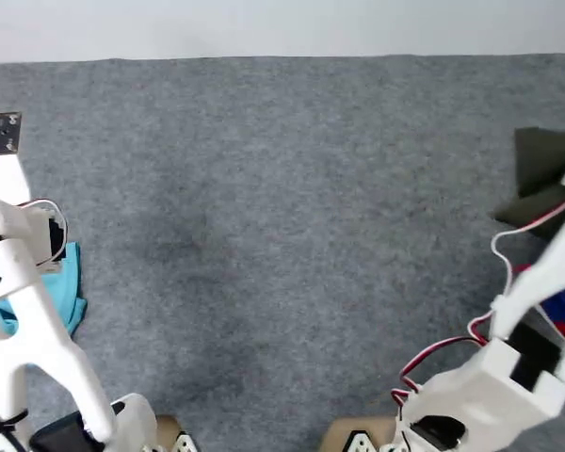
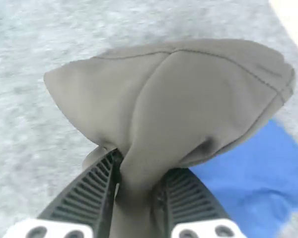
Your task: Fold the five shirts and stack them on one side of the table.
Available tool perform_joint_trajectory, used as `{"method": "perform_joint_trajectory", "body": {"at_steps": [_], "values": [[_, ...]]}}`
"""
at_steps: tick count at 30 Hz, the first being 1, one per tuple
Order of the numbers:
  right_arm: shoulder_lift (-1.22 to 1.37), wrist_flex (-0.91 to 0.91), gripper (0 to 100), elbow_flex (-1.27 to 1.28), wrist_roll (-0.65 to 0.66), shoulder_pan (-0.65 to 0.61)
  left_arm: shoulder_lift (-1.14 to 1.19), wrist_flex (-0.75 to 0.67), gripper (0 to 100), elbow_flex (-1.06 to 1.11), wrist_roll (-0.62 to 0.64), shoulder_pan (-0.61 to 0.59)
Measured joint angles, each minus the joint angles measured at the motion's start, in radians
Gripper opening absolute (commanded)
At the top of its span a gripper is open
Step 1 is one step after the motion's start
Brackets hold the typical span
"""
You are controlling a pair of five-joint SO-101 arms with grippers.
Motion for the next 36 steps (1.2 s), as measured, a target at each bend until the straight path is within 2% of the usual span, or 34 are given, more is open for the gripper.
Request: {"method": "perform_joint_trajectory", "body": {"at_steps": [11,21,23,27,29,36], "values": [[0.129,-0.003,0.9,0.0,0.117,0.233,0.0,0.0,5,0.0,-0.055,0.0],[0.302,-0.003,1.3,0.0,0.216,0.4,0.0,0.0,5,0.0,-0.055,0.0],[0.333,-0.003,4.6,0.0,0.244,0.423,0.0,0.0,5,0.0,-0.055,0.0],[0.356,0.009,21.3,0.0,0.302,0.437,0.0,0.0,5,0.0,-0.055,0.0],[0.356,0.046,26.2,0.0,0.304,0.437,0.0,-0.008,5,0.0,-0.055,0.0],[0.261,0.166,27.0,-0.061,0.264,0.384,0.0,-0.009,5,0.0,-0.055,0.0]]}}
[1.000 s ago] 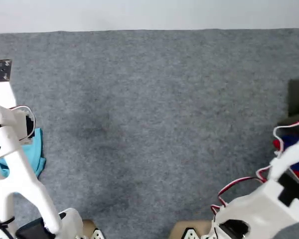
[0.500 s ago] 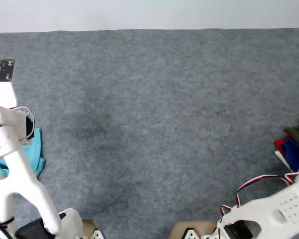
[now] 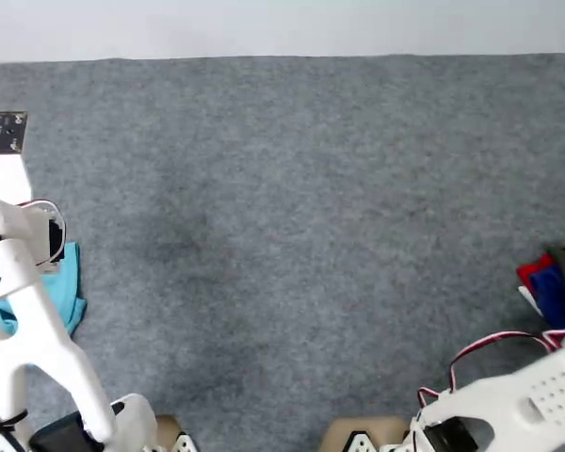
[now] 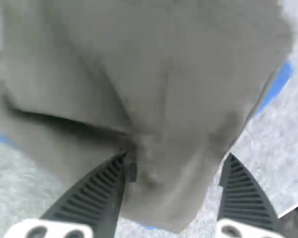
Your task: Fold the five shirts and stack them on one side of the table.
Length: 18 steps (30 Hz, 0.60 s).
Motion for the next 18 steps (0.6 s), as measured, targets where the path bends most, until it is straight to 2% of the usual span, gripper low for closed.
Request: {"method": "perform_joint_trajectory", "body": {"at_steps": [11,18], "values": [[-0.163,0.06,26.2,-0.029,-0.098,-0.21,0.0,0.0,5,0.0,0.0,0.0],[-0.087,0.104,6.9,-0.009,-0.106,-0.25,0.0,0.0,5,0.0,0.0,0.0]]}}
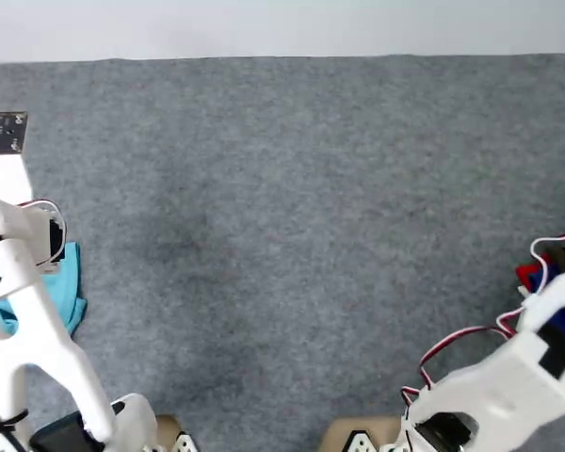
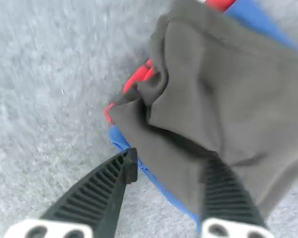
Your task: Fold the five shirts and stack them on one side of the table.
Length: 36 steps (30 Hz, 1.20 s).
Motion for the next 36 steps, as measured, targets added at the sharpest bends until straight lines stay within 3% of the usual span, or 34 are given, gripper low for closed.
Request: {"method": "perform_joint_trajectory", "body": {"at_steps": [19,36], "values": [[0.285,-0.006,4.6,0.002,0.002,0.0,0.0,0.0,5,0.0,0.0,0.0],[0.129,-0.021,4.6,0.002,0.216,-0.015,0.0,-0.015,5,0.0,0.0,0.038]]}}
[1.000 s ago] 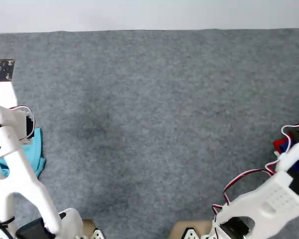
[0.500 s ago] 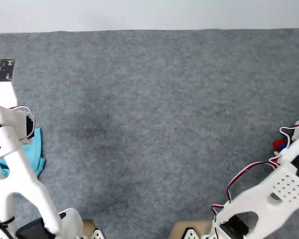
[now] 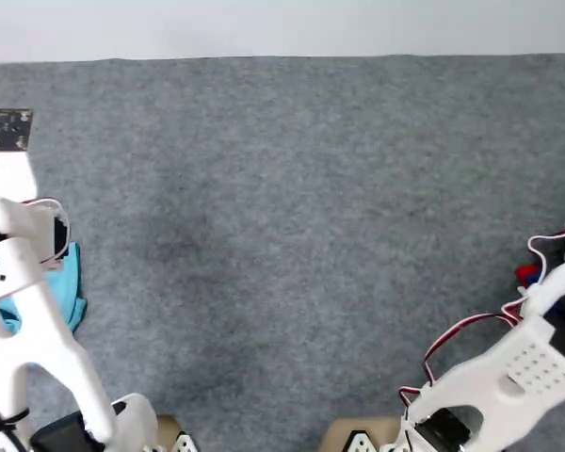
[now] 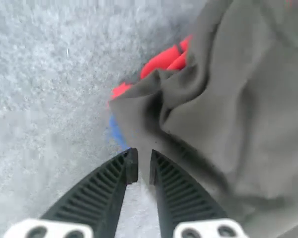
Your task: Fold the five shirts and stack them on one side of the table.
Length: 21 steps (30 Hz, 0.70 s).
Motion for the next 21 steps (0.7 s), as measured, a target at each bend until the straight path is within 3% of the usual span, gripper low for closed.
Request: {"method": "perform_joint_trajectory", "body": {"at_steps": [7,16,21], "values": [[0.072,-0.279,4.6,0.0,0.006,-0.002,0.0,-0.003,5,0.0,0.0,0.074],[0.298,-0.689,4.6,0.0,0.012,0.005,0.0,-0.003,5,0.0,0.0,0.081],[0.301,-0.736,4.6,0.0,0.012,0.015,0.0,-0.003,5,0.0,0.0,0.081]]}}
